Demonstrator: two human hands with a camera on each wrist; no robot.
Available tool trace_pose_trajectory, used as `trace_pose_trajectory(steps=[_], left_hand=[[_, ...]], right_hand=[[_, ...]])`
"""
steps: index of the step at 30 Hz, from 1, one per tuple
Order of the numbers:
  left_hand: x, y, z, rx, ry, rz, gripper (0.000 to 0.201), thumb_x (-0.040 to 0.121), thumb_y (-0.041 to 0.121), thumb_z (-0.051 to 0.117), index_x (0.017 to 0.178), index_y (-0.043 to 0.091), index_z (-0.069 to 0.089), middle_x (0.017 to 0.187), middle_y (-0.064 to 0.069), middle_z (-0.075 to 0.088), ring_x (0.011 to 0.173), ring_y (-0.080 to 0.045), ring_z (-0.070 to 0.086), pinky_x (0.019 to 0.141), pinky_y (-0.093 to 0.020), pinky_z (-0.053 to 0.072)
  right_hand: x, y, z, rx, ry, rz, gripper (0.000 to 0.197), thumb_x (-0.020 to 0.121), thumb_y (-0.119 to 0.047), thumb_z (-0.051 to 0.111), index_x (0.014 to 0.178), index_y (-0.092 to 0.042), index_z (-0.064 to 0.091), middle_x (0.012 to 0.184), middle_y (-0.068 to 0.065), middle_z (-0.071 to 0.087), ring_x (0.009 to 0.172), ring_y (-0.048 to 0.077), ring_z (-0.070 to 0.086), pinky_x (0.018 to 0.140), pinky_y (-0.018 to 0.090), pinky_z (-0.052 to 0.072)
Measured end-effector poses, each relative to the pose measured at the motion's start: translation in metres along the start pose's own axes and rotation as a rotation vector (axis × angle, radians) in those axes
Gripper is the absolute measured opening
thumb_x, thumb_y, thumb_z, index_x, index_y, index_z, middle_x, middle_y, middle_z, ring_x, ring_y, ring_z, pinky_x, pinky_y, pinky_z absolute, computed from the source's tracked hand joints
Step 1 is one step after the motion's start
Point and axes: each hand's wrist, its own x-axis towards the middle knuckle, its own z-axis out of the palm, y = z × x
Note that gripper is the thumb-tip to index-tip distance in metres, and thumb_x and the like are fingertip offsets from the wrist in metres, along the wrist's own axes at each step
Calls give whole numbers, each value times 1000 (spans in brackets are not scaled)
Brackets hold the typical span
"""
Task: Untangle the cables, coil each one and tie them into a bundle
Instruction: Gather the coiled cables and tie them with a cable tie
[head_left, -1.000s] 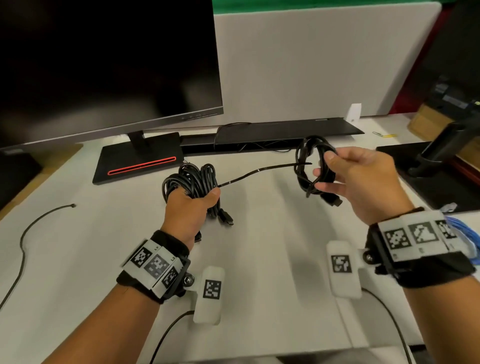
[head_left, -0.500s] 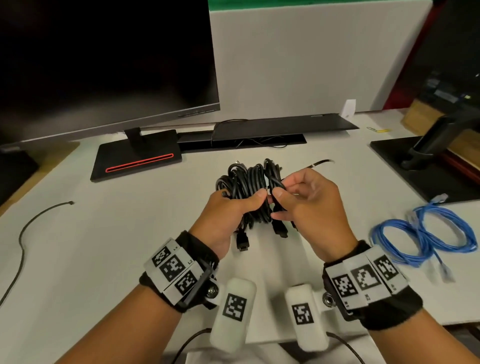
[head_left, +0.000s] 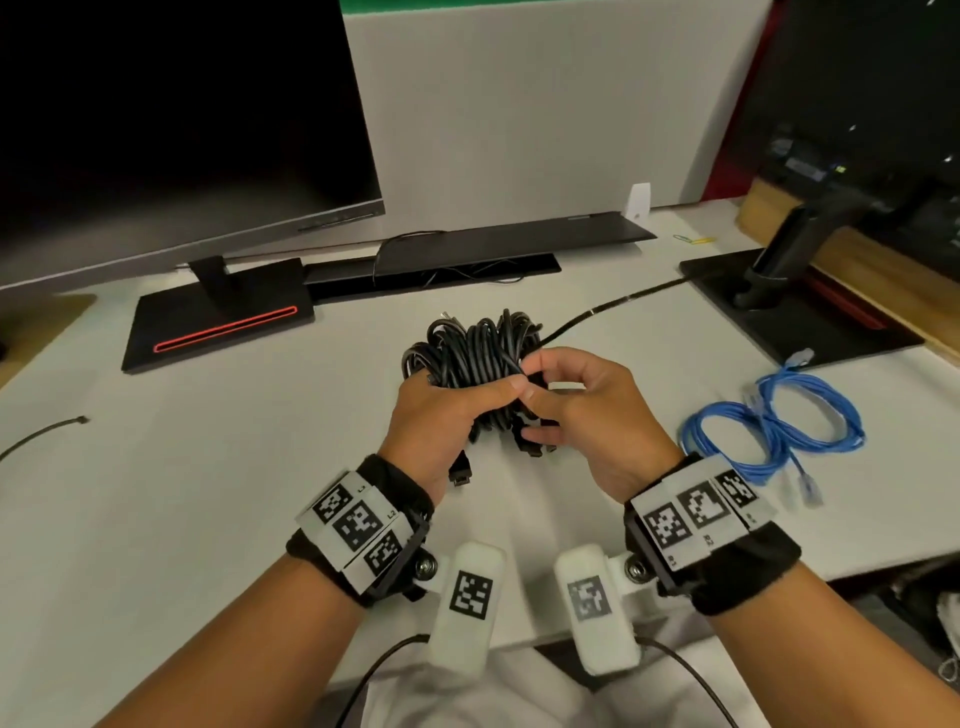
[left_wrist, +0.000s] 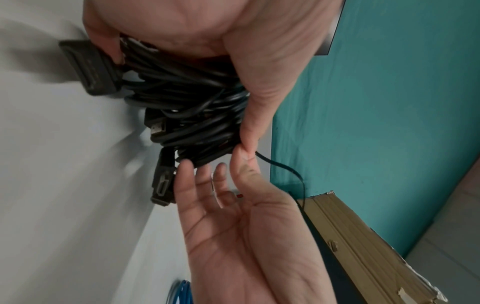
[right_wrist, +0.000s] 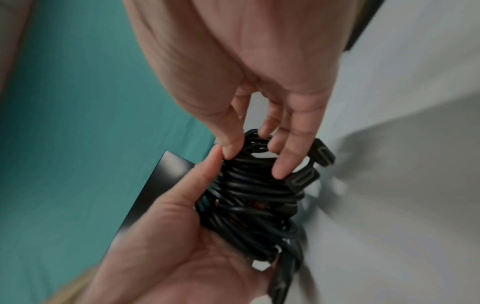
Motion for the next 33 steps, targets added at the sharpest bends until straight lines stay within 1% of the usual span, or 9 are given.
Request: trace_pose_trajectory(steps=[4, 9, 12, 15, 19, 22, 26, 29, 33], left_hand=[[0, -3, 4, 19, -11, 52, 30, 74, 8, 85, 102, 11, 76, 91, -1, 78, 87, -12, 75, 66, -15, 55], [3, -6, 10, 93, 20, 82, 33, 70, 2, 86, 99, 9, 74, 84, 7, 78, 76, -4, 73, 59, -11, 52], [8, -4, 10, 99, 37, 77, 36, 69, 4, 87, 102, 9, 73, 82, 9, 77, 73, -2, 72, 57, -10, 51], [11, -4, 7, 140, 50, 76, 33, 68, 10, 89, 97, 12, 74, 75, 12, 75, 66, 1, 70, 53, -10, 49], [15, -2, 0, 163, 70, 35, 31, 67, 13, 90, 94, 14, 74, 77, 9, 76, 68, -2, 71, 52, -14, 50], [15, 0, -6, 159, 83, 32, 33, 67, 13, 91, 94, 16, 74, 79, 10, 76, 70, -3, 72, 51, -12, 51], [14, 2, -6, 150, 79, 13, 35, 66, 11, 91, 96, 15, 73, 81, 9, 77, 72, -3, 72, 52, -12, 51], [16, 3, -11, 146, 102, 10, 38, 66, 9, 90, 100, 12, 73, 84, 7, 77, 75, -5, 73, 55, -12, 53], [15, 5, -13, 137, 123, 12, 39, 67, 7, 90, 101, 11, 72, 80, 7, 77, 70, -2, 72, 53, -11, 51]], right_hand=[[1, 3, -10, -107, -37, 4, 18, 87, -6, 73, 91, -23, 73, 82, 2, 57, 71, 10, 61, 61, 33, 60], [-1, -3, -60, -895, 156, -151, 19, 84, -29, 76, 95, -21, 62, 84, -5, 57, 77, 12, 54, 66, 25, 41], [-8, -11, -92, -1383, 173, 42, 38, 82, -38, 74, 109, -19, 55, 106, 3, 55, 104, 24, 52, 83, 37, 48], [-11, -11, -103, -1527, 44, 216, 40, 88, -21, 67, 120, -9, 47, 115, 11, 58, 103, 29, 58, 82, 36, 50], [-8, -14, -99, -1520, 17, 181, 29, 88, -7, 59, 115, -3, 49, 93, 8, 53, 82, 25, 54, 69, 31, 44], [-3, -17, -98, -1388, 6, 175, 38, 82, -11, 70, 113, -10, 48, 98, 4, 55, 85, 23, 59, 66, 29, 47], [1, -22, -110, -920, 212, 53, 37, 81, -18, 76, 108, -17, 51, 97, 5, 64, 82, 18, 61, 64, 28, 47], [6, -35, -112, -473, 393, -73, 27, 86, -14, 74, 106, -18, 56, 92, 4, 71, 83, 19, 70, 74, 36, 56], [12, -47, -102, -138, 314, -86, 23, 90, -8, 69, 111, -11, 60, 87, 1, 77, 80, 17, 75, 74, 37, 62]])
